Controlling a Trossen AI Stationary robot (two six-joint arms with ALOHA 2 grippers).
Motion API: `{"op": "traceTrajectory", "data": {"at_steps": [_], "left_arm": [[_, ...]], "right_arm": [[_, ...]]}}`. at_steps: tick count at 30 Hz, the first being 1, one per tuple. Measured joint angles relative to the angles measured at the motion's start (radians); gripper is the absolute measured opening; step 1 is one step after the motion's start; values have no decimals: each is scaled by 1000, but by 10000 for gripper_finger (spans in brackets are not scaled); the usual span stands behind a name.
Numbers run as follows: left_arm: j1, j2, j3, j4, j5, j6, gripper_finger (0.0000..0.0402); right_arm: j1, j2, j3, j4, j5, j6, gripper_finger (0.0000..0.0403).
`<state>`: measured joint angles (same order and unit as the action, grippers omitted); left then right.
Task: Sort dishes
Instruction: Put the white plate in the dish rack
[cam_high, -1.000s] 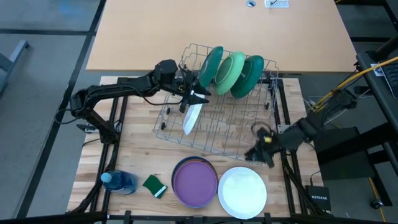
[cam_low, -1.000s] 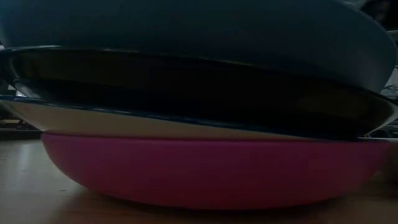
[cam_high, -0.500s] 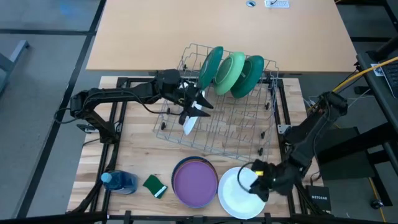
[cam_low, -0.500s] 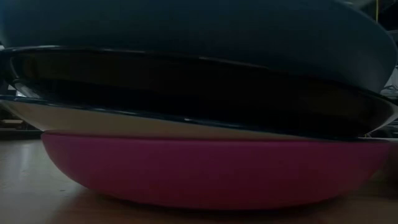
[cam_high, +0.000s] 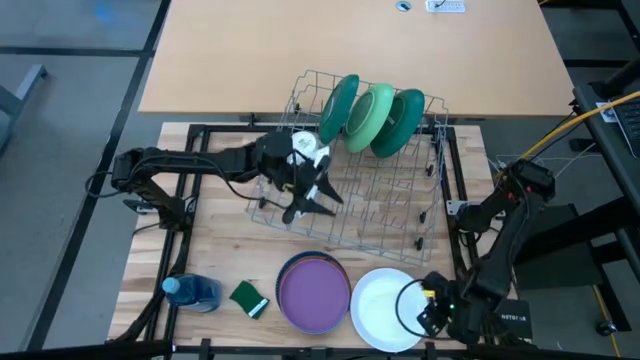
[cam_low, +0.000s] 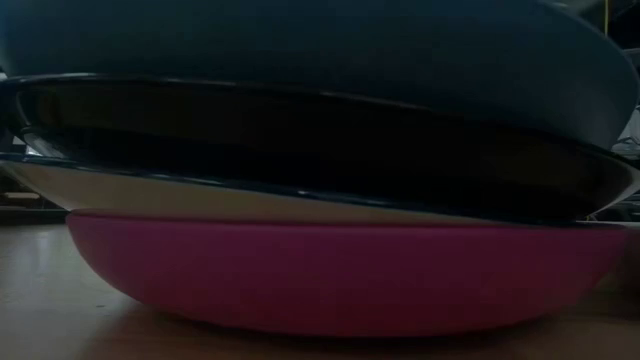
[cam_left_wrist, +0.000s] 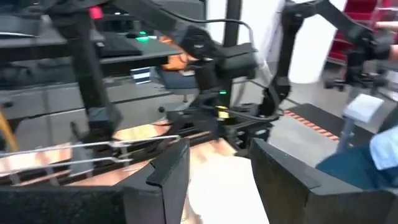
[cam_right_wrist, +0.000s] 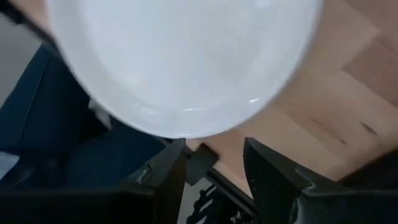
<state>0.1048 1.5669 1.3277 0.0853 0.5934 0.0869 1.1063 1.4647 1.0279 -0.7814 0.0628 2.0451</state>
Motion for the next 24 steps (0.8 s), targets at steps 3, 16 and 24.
{"op": "traceTrajectory", "data": {"at_steps": [3, 16, 24], "left_arm": [[-39, 0, 0, -5, 0, 23, 159], [-312, 19, 0, -110, -264, 193, 159], [-429, 21, 0, -161, -384, 154, 159]], "right_arm": [[35, 0, -9, -34, 8, 112, 163], [71, 0, -79, -79, 126, 231, 163], [71, 0, -118, -53, 142, 224, 163]]}}
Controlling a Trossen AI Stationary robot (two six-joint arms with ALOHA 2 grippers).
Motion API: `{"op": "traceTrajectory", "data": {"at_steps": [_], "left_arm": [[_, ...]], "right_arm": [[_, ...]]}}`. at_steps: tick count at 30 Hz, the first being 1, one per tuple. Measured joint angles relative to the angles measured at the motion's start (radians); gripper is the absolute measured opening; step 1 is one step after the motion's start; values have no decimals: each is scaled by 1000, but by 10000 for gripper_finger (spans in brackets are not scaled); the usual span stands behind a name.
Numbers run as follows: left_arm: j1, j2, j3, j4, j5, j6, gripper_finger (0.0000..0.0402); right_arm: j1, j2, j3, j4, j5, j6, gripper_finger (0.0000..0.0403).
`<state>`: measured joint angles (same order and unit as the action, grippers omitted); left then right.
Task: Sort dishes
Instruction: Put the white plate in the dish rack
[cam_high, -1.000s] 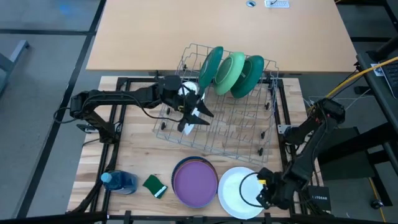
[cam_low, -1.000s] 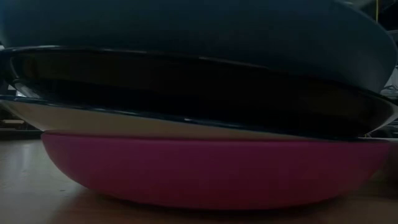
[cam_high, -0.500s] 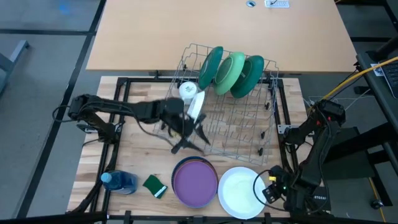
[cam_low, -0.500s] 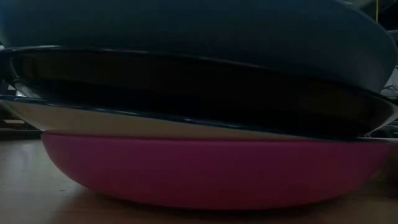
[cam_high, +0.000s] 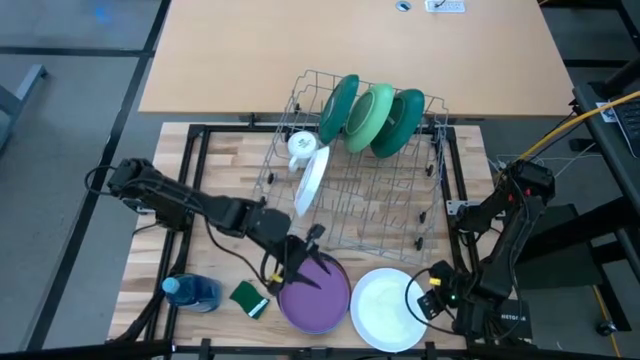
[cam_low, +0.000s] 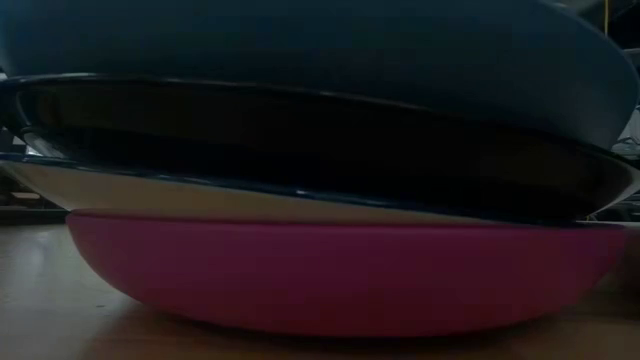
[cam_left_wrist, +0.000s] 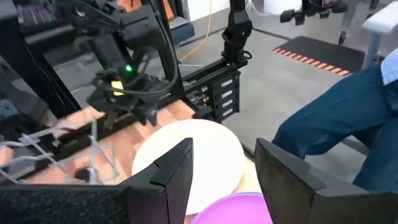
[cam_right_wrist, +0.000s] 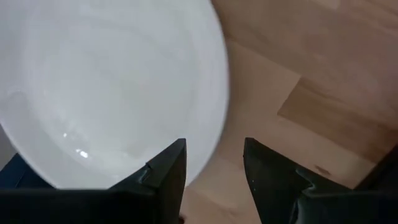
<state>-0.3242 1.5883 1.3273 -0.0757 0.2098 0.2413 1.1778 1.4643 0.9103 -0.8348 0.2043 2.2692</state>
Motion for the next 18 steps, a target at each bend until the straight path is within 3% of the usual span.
{"op": "traceTrajectory", "data": {"at_steps": [6, 18], "left_arm": [[-56, 0, 0, -17, -55, -57, 159], [-132, 27, 0, -40, -122, -67, 159]], "right_arm": [[0, 0, -51, 34, 32, 9, 163], [0, 0, -182, 271, 52, 24, 163]]}}
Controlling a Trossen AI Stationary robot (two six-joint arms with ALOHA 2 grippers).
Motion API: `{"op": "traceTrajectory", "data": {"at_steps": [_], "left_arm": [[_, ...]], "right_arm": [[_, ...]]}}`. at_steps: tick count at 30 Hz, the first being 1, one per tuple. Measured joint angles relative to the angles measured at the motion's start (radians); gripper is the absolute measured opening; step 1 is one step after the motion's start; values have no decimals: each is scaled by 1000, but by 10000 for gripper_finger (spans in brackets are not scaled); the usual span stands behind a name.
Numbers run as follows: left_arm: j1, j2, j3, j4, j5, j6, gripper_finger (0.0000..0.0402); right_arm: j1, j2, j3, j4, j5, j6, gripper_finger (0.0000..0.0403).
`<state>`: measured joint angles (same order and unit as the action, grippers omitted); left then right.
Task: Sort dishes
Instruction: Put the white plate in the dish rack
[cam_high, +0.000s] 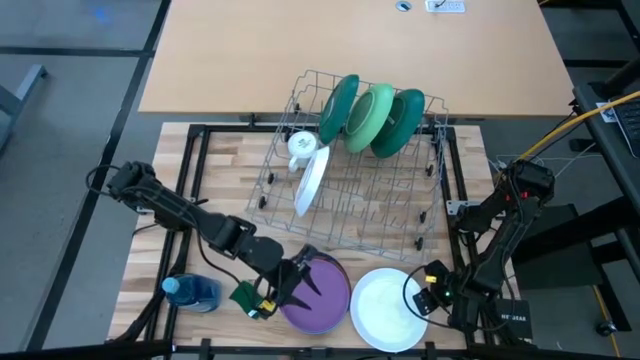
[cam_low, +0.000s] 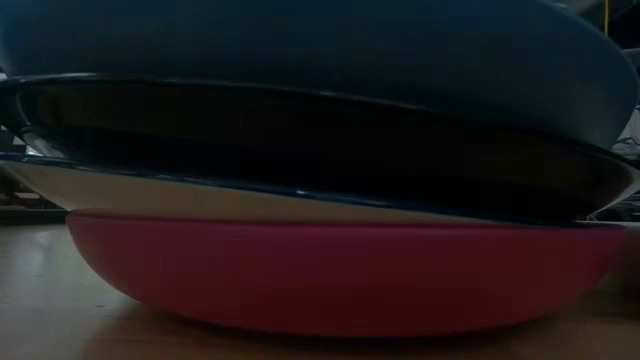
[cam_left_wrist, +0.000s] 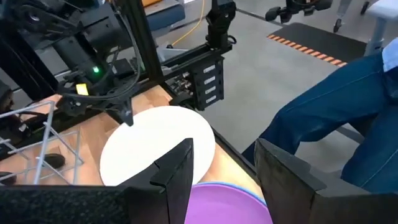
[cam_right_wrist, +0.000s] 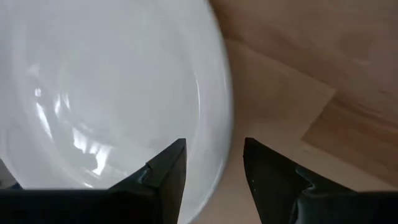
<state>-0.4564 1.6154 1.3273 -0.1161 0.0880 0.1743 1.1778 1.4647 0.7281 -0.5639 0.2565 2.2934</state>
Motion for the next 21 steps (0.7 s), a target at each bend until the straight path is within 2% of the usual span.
{"op": "traceTrajectory", "data": {"at_steps": [10, 17, 21], "left_arm": [[-13, 95, 0, 5, -29, 14, 159], [-29, 202, 0, 105, -75, 90, 159], [-29, 222, -1, 128, -78, 94, 159]], "right_arm": [[1, 18, -87, 239, 23, 19, 163], [2, 69, -91, 318, 69, 18, 163], [0, 72, -91, 339, 90, 31, 161]]}}
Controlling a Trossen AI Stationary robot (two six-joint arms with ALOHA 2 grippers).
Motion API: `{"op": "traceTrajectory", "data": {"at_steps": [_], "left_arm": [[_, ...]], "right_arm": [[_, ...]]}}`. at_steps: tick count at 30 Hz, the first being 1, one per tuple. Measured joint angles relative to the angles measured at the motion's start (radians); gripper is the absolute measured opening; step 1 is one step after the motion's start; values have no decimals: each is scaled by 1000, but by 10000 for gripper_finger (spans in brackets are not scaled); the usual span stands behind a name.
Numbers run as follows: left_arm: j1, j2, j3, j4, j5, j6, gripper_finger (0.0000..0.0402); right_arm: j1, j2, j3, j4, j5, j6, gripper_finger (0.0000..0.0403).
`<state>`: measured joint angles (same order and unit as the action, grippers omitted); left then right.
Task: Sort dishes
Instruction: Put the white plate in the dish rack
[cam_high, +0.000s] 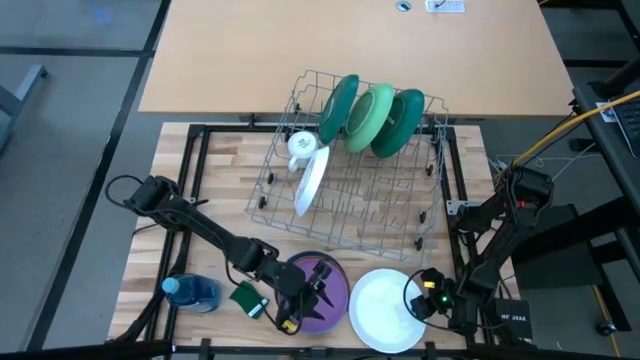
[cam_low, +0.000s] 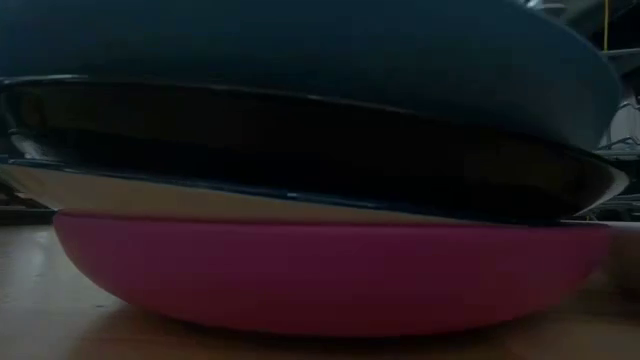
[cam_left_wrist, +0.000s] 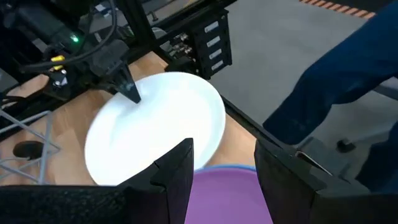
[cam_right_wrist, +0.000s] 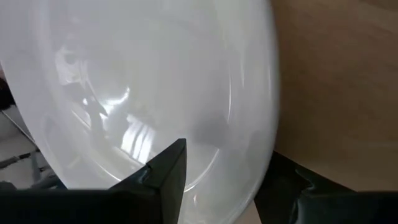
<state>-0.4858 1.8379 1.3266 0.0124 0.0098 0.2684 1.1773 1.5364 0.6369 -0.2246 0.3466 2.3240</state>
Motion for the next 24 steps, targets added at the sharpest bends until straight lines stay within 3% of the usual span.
{"op": "traceTrajectory", "data": {"at_steps": [7, 17, 24], "left_arm": [[1, 2, 0, 0, -18, -20, 159], [1, 2, 0, 0, -18, -25, 159], [1, 2, 0, -1, -23, -25, 159]], "right_arm": [[-8, 2, 0, -2, 12, 2, 119], [-16, 0, 2, 10, 98, -10, 18], [-16, 1, 2, 6, 157, -25, 25]]}}
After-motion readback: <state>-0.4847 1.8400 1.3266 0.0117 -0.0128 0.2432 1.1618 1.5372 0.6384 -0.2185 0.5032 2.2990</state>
